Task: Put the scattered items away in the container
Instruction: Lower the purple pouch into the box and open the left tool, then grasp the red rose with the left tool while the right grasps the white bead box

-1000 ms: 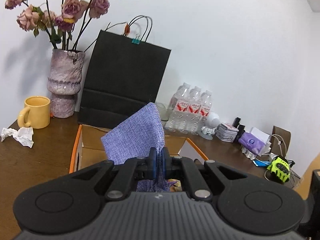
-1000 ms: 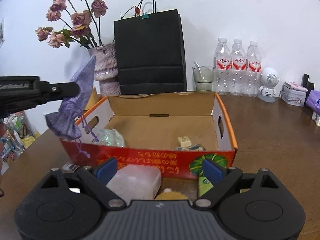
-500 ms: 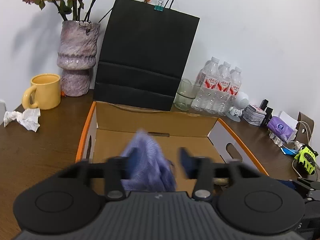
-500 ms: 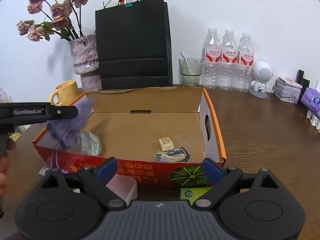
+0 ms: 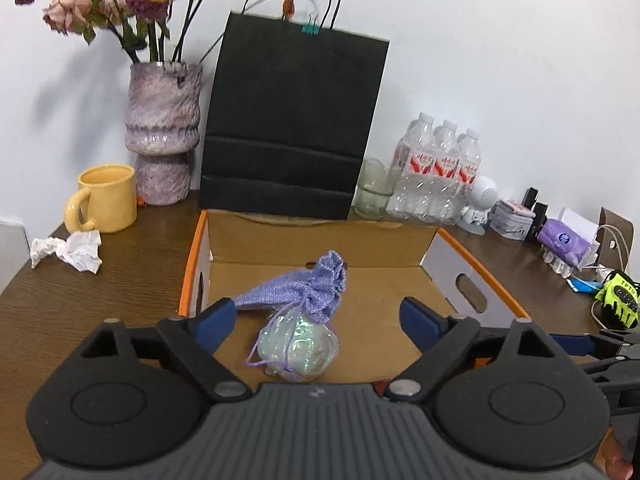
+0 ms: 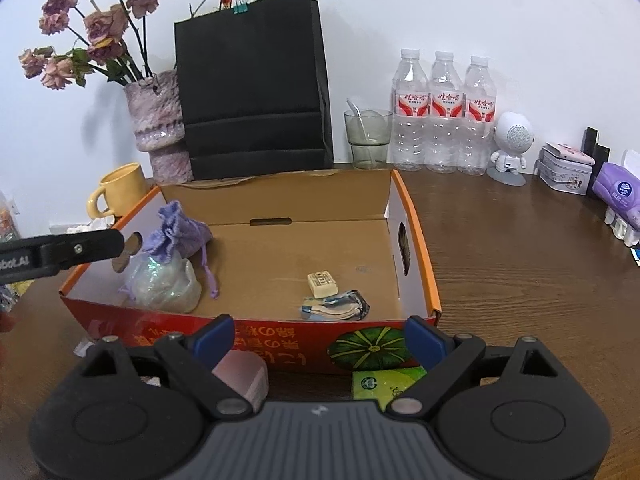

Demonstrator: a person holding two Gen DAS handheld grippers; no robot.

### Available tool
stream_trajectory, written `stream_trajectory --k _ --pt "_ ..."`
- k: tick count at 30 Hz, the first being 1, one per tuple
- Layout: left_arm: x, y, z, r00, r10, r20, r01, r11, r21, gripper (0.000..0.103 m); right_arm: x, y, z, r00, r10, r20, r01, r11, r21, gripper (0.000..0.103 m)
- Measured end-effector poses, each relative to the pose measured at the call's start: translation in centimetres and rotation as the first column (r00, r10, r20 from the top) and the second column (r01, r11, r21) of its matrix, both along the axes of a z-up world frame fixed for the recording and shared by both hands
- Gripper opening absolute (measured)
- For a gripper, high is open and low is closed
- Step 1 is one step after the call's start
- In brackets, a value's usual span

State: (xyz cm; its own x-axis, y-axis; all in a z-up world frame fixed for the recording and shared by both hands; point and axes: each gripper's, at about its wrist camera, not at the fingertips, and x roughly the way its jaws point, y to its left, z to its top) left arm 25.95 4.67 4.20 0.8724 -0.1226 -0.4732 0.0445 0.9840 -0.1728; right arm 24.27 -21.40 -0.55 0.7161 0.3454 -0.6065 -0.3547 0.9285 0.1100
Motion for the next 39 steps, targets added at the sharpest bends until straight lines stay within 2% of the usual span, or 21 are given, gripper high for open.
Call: stream_trajectory --k 5,10,17,25,28,33,34,35,38,39 --pt "-2.9 -0.1 1.4 0.998 -0.006 0.055 0.005 1.000 0.019 0.102 -2.2 -0.5 1.0 0.999 0.017 0.032 -0.019 0.999 0.040 0.092" --pt "-6.1 0.0 1.2 0.998 -0.020 0.061 0.018 0.999 0.037 0.103 -5.0 -0.8 1.0 0.998 0.049 0.043 -0.052 0.996 0.068 0.092" --pt "-9.8 0.9 -1.7 1.000 -0.021 -0.019 0.022 1.000 0.022 0.103 -7.8 0.3 -0.3 0.995 0.085 0.049 -0.088 0.995 0.048 0.092" --pt "-12.0 1.2 -5.4 0.992 -0.041 -0.118 0.046 0.998 0.036 0.101 -7.6 3.3 -1.6 0.995 0.092 0.049 -0.092 0.996 0.008 0.092" --pt "-12.1 1.4 -6.2 0.989 -0.045 -0.139 0.049 0.999 0.023 0.092 -7.1 4.7 -1.9 0.995 0.087 0.043 -0.087 0.996 -0.007 0.092" --pt "-12.1 2.0 -7.1 0.986 -0.047 -0.159 0.043 0.999 -0.029 0.058 -6.3 6.4 -2.9 0.998 0.061 0.033 -0.059 0.996 -0.072 0.091" --pt "-12.2 2.0 -7.1 0.987 -0.049 -0.153 0.045 0.999 -0.031 0.056 -6.2 6.6 -3.0 0.998 0.057 0.036 -0.054 0.995 -0.083 0.090" --pt "-12.3 2.0 -6.9 0.989 -0.045 -0.144 0.042 0.999 -0.022 0.053 -6.2 6.6 -3.1 0.998 0.060 0.037 -0.056 0.994 -0.091 0.088" --pt "-12.6 1.9 -6.6 0.992 -0.039 -0.122 0.038 0.999 -0.009 0.043 -6.2 6.7 -3.3 0.997 0.074 0.033 -0.070 0.992 -0.107 0.067" --pt "-12.7 2.0 -6.5 0.992 -0.037 -0.118 0.036 0.999 -0.012 0.040 -6.3 6.5 -3.3 0.997 0.076 0.034 -0.072 0.992 -0.102 0.066"
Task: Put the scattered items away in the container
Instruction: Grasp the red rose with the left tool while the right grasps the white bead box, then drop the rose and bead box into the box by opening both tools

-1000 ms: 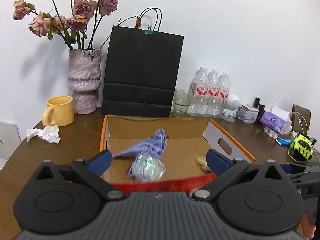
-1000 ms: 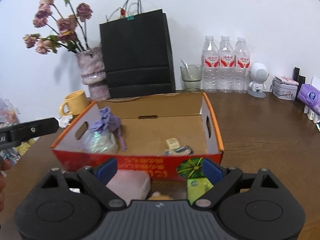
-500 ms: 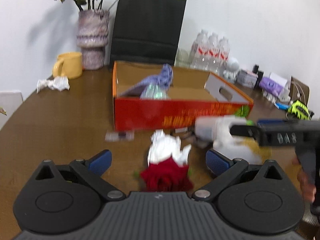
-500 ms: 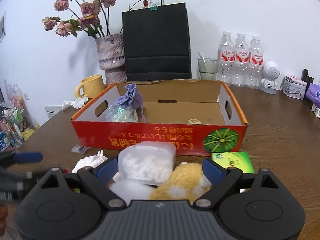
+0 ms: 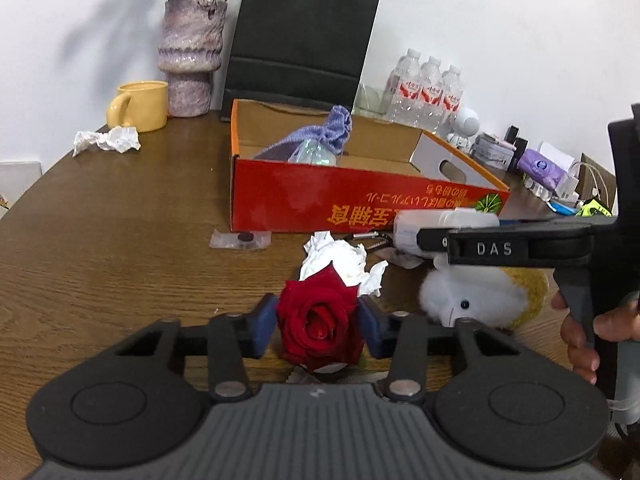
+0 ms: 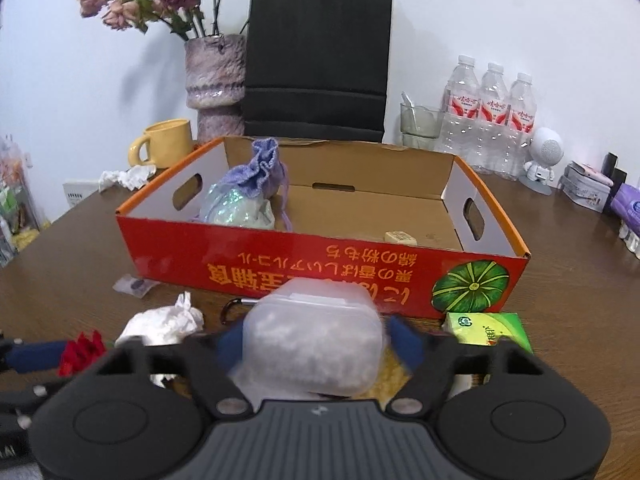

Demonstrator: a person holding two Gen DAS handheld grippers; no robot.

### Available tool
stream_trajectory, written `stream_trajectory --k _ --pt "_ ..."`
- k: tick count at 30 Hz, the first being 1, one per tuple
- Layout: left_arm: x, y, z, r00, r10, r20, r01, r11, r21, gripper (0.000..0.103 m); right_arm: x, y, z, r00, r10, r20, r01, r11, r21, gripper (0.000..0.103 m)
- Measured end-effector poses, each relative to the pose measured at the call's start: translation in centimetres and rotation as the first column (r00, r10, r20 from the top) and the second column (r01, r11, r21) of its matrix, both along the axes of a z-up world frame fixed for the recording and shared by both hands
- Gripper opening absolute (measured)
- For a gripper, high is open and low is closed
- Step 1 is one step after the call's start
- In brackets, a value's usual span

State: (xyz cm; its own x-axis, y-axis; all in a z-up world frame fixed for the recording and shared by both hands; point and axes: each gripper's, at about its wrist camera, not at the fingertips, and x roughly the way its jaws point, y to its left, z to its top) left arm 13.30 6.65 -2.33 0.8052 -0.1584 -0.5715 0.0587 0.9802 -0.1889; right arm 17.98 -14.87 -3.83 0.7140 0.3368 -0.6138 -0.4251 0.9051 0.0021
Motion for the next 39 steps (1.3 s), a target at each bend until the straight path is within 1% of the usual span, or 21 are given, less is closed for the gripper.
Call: stream_trajectory --k 5,13,17,21,23,27,29,31,34,37,39 --pt "-0.4 0.4 0.4 1.000 0.016 0.018 -0.016 1.000 -0.015 0.036 -1.2 -1.0 0.6 0.999 0.019 0.049 -0.020 0.999 0.028 0.065" --pt "-1.3 0.5 1.6 0.998 0.027 0.060 -0.025 0.999 -0.031 0.035 -2.7 -2.9 2.0 0.995 0.037 0.091 -0.045 0.995 0.092 0.065" --pt "-1.7 0.6 2.8 0.994 0.029 0.104 -0.024 0.999 -0.046 0.035 -3.5 -4.2 3.1 0.991 0.035 0.128 -0.052 0.989 0.136 0.065" --pt "-0.8 0.6 4.8 0.988 0.020 0.153 -0.008 0.997 -0.074 0.035 -3.7 -5.4 4.6 0.984 0.033 0.178 -0.066 0.981 0.184 0.065" --pt "0.3 0.4 6.1 0.983 0.016 0.183 0.000 0.996 -0.087 0.035 -3.3 -5.7 5.6 0.977 0.025 0.212 -0.066 0.980 0.187 0.065" --pt "3.2 -0.5 8.8 0.967 0.018 0.254 0.003 0.997 -0.082 0.035 -1.4 -5.9 7.4 0.964 0.005 0.267 -0.056 0.981 0.186 0.065" --pt "5.2 -1.1 9.8 0.961 0.018 0.276 0.005 0.996 -0.084 0.035 0.3 -5.9 7.9 0.960 -0.013 0.280 -0.040 0.982 0.184 0.065" --pt "7.2 -1.7 10.3 0.956 0.027 0.292 0.000 0.996 -0.090 0.035 2.2 -5.4 8.1 0.961 -0.027 0.274 -0.026 0.982 0.185 0.065" --pt "10.8 -2.2 10.0 0.959 0.052 0.279 -0.025 0.995 -0.099 0.035 5.6 -4.7 7.9 0.969 -0.025 0.245 -0.024 0.981 0.194 0.065" --pt "13.9 -2.4 9.0 0.969 0.065 0.240 -0.034 0.991 -0.132 0.035 8.2 -4.5 7.1 0.973 -0.040 0.228 -0.008 0.978 0.209 0.065" --pt "15.5 -2.4 7.9 0.976 0.063 0.209 -0.034 0.990 -0.138 0.035 9.7 -4.4 6.2 0.980 -0.040 0.194 -0.001 0.979 0.206 0.065"
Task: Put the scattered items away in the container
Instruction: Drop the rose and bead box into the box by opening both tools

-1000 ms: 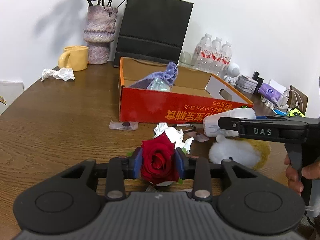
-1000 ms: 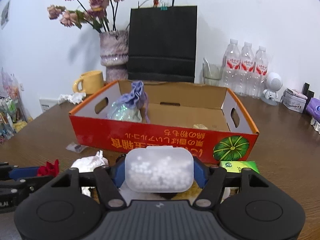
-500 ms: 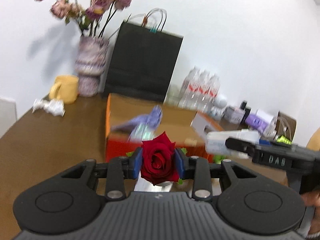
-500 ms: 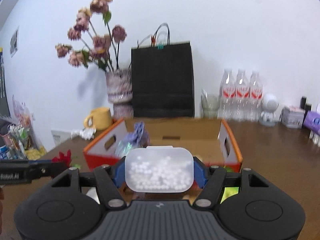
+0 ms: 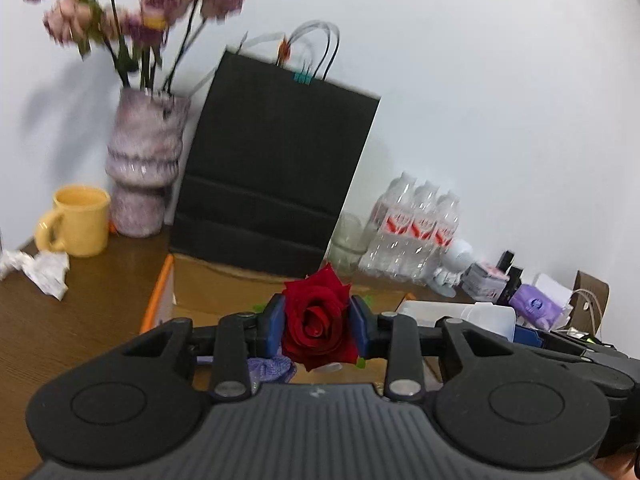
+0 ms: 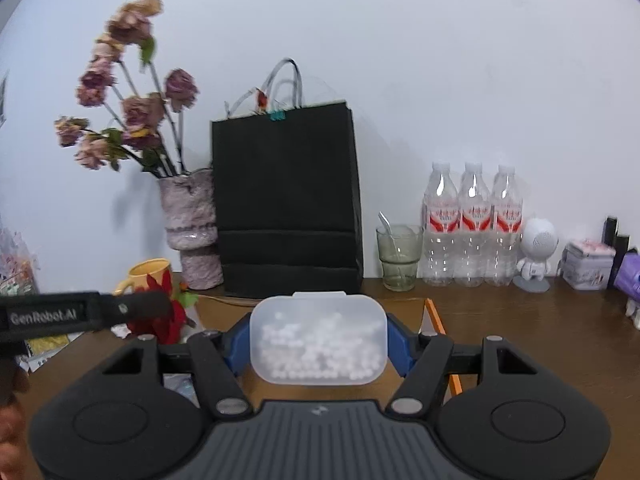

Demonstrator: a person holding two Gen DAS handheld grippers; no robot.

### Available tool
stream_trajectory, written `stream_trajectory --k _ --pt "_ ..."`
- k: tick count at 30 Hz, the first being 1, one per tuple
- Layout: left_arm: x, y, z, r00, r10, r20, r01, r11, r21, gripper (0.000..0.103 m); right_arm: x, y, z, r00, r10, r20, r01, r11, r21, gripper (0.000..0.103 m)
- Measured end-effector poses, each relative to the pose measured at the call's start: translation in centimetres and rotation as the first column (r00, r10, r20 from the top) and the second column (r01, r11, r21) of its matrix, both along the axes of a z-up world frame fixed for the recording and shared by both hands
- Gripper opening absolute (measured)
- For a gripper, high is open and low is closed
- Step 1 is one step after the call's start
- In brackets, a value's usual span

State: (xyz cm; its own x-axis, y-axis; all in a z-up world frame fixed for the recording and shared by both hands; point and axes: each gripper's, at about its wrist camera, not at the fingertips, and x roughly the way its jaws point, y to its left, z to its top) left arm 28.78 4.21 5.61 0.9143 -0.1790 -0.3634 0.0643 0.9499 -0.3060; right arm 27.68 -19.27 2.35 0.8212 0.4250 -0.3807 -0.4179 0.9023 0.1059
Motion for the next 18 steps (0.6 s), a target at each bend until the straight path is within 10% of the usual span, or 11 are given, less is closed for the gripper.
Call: stream_trajectory --k 7,11,13,18 --pt "2.9 0.0 -2.5 0.998 0.000 -0.068 0.002 0.999 0.034 0.038 3.0 0.8 -2.6 0.997 0.000 -0.079 -0.005 0.999 -0.053 0.065" --pt "3.5 0.5 -3.2 0.996 0.037 -0.076 -0.035 0.999 0.025 0.079 3.7 1.1 -3.5 0.992 0.012 -0.123 -0.021 0.997 -0.077 0.067" --pt "3.5 0.8 -3.1 0.996 0.048 -0.069 -0.047 0.999 0.011 0.101 3.9 1.1 -3.6 0.990 0.008 -0.142 -0.019 0.997 -0.080 0.088" --pt "3.2 0.5 -2.7 0.994 0.075 -0.075 -0.072 0.996 0.044 0.103 4.1 0.5 -3.5 0.984 0.013 -0.178 -0.026 0.997 -0.075 0.100"
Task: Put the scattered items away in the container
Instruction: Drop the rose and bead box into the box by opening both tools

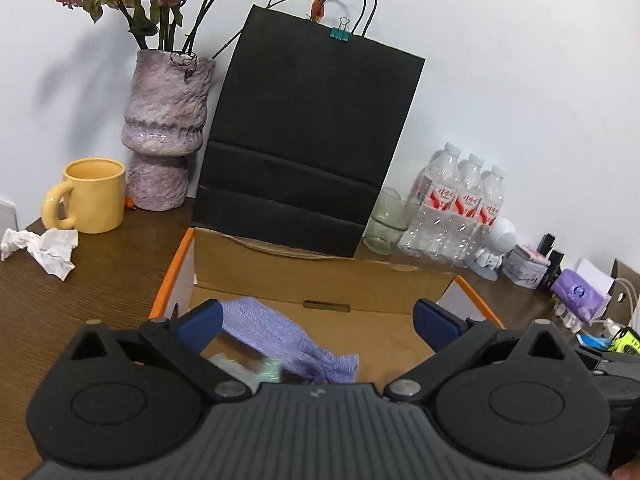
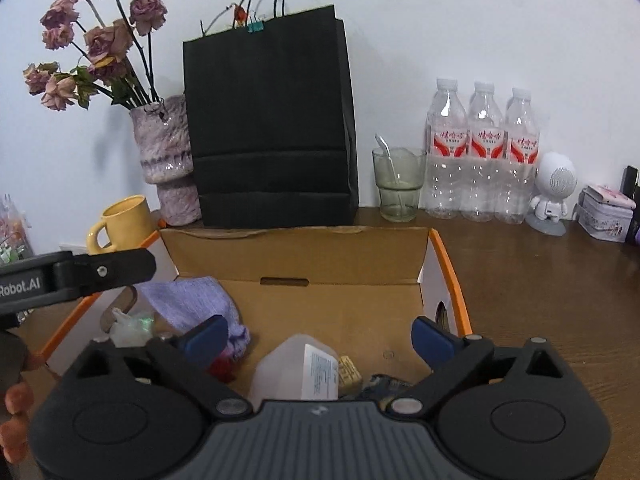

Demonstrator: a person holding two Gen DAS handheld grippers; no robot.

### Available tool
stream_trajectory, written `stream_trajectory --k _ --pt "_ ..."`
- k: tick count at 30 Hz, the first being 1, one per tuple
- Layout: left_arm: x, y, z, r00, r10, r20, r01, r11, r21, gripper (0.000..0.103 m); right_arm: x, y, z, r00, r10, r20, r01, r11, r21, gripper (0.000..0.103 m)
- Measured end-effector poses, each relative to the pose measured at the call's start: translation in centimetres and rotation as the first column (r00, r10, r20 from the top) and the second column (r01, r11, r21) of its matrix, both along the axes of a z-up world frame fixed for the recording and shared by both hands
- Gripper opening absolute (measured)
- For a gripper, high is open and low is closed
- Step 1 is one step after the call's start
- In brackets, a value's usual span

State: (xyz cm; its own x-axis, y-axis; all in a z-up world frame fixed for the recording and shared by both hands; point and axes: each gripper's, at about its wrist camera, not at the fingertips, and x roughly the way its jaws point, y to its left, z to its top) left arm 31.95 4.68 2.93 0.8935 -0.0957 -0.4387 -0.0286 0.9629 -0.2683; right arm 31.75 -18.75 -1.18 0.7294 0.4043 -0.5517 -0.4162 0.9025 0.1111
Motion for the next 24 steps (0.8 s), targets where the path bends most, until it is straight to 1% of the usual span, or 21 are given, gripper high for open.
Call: stream_trajectory --k 5,10,13,15,19,22,24 --pt "0.0 -0.3 -0.1 1.000 0.001 -0.025 -0.001 1.000 0.011 0.103 0.3 -0.3 -0.2 0.999 -0.016 -0.028 0.016 1.000 0.002 0.100" --pt "-0.3 -0.5 0.1 1.000 0.005 -0.023 -0.004 1.000 0.030 0.103 0.0 -0.2 0.0 1.000 -0.016 -0.020 0.016 1.000 -0.014 0.100" --pt "-0.9 -0.4 0.8 1.000 0.006 -0.010 -0.006 0.999 0.033 0.103 -0.5 -0.7 0.8 1.000 -0.011 -0.007 0.011 1.000 -0.011 0.100" --pt "-1.9 -0.3 1.5 1.000 0.005 0.012 -0.005 0.999 0.032 0.103 -1.5 -1.3 1.9 1.000 -0.005 0.023 0.005 1.000 0.000 0.100" --pt "-4.8 0.0 3.0 0.998 -0.008 0.060 0.006 0.999 0.034 0.103 -4.7 -3.3 4.1 0.994 0.009 0.111 -0.011 1.000 0.015 0.100" --pt "-7.1 0.1 3.5 0.997 -0.023 0.074 0.018 0.998 0.060 0.103 -7.3 -4.9 4.6 0.988 0.020 0.153 -0.021 1.000 0.005 0.100" --pt "-8.6 0.2 3.5 0.997 -0.030 0.073 0.024 0.996 0.083 0.103 -8.8 -6.0 4.5 0.988 0.023 0.156 -0.024 1.000 0.006 0.100"
